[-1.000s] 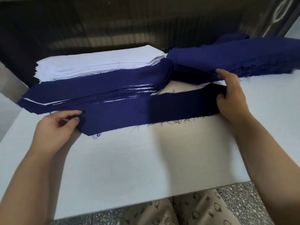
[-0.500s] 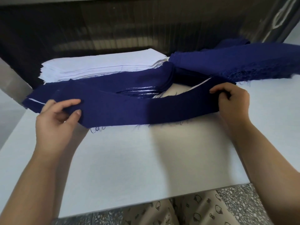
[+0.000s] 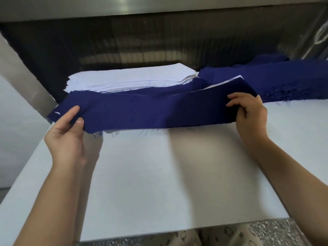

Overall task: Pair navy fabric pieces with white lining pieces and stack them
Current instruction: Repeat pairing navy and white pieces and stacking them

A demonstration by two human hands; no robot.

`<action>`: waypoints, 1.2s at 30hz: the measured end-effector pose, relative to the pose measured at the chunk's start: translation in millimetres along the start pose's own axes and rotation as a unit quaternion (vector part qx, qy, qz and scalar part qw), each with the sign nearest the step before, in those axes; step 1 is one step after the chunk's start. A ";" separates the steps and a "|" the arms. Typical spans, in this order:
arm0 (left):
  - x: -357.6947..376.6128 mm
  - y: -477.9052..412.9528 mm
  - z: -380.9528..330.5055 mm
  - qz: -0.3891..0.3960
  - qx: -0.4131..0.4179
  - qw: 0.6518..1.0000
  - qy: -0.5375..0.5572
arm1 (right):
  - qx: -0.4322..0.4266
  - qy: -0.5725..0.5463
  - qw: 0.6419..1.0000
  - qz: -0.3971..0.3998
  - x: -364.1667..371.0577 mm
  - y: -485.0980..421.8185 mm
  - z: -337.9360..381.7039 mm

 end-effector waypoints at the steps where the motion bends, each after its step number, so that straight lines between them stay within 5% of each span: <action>1: 0.1 -3.5 1.0 -0.023 -0.023 0.999 0.022 | -0.003 0.007 1.000 0.002 5.6 -4.5 2.2; 16: 9.0 -43.7 15.4 -0.205 -0.182 0.959 0.072 | 0.007 0.095 0.987 0.128 95.5 -67.8 35.8; 28: 25.1 -42.7 1.8 -0.174 -0.176 0.968 -0.027 | -0.007 0.246 0.935 0.255 103.0 -68.2 54.9; 36: 62.4 3.1 5.2 -0.250 -0.168 0.942 -0.147 | -0.012 0.190 0.973 0.133 66.9 -57.0 51.5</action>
Point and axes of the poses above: each hand's wrist, its own y-axis away from the middle knuckle, its own x-axis out of the palm, z = x × y, the point moved 2 cm from there along -y, towards the middle knuckle, and after that the axes turned 11 degrees about x, right-handed, at the moved point
